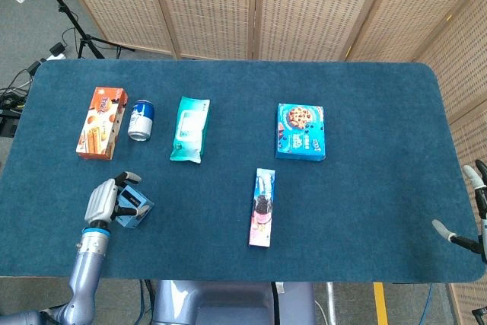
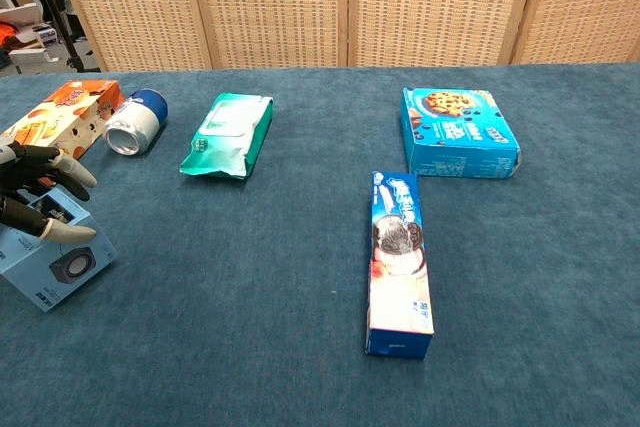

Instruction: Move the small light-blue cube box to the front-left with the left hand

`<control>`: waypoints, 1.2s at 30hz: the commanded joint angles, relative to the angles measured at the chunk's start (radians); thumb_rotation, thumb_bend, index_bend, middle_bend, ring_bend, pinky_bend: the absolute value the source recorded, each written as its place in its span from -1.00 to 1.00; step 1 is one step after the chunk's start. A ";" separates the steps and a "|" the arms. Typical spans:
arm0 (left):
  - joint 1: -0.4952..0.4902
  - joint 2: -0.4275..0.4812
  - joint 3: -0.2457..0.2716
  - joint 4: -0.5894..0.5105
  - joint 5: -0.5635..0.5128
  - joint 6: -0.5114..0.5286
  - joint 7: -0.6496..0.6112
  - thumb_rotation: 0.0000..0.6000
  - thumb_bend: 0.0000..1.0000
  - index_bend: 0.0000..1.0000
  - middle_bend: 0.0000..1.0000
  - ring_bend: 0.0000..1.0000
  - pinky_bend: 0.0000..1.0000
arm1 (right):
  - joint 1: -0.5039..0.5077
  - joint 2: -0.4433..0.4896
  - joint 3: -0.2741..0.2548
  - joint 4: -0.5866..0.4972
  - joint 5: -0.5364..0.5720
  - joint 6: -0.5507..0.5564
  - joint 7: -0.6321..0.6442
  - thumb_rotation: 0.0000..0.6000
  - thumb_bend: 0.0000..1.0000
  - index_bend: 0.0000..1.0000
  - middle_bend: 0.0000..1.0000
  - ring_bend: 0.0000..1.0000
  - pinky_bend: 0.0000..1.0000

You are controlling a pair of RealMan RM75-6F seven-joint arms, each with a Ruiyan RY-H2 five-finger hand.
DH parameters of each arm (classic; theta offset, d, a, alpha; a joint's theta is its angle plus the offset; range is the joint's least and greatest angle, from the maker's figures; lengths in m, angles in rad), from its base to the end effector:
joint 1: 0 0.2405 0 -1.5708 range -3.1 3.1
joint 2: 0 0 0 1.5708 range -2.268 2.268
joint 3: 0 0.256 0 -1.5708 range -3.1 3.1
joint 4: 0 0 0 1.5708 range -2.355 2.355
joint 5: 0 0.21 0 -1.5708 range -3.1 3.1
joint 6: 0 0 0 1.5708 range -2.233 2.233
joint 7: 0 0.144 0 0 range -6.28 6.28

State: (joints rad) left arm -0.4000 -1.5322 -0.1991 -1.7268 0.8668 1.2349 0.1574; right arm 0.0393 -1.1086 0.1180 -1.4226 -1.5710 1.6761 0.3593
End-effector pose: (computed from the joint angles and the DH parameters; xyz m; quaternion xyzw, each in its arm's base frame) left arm -0.2272 0.2639 0.0101 -0.4734 -0.6325 -0.3990 0.4654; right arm -0.3260 -0.1778 0.2113 0.5333 -0.3471 0.5149 0.5744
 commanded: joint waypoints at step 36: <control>0.005 -0.349 0.145 1.052 0.723 0.244 -1.470 1.00 -0.77 0.10 -0.13 -0.15 -0.03 | 0.000 -0.003 0.001 0.000 0.003 -0.002 -0.008 1.00 -1.00 -1.00 -1.00 -1.00 -1.00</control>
State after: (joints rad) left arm -0.3980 -1.8510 -0.0566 -0.7093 1.5995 1.4818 -1.2851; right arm 0.0388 -1.1111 0.1189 -1.4222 -1.5680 1.6742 0.3511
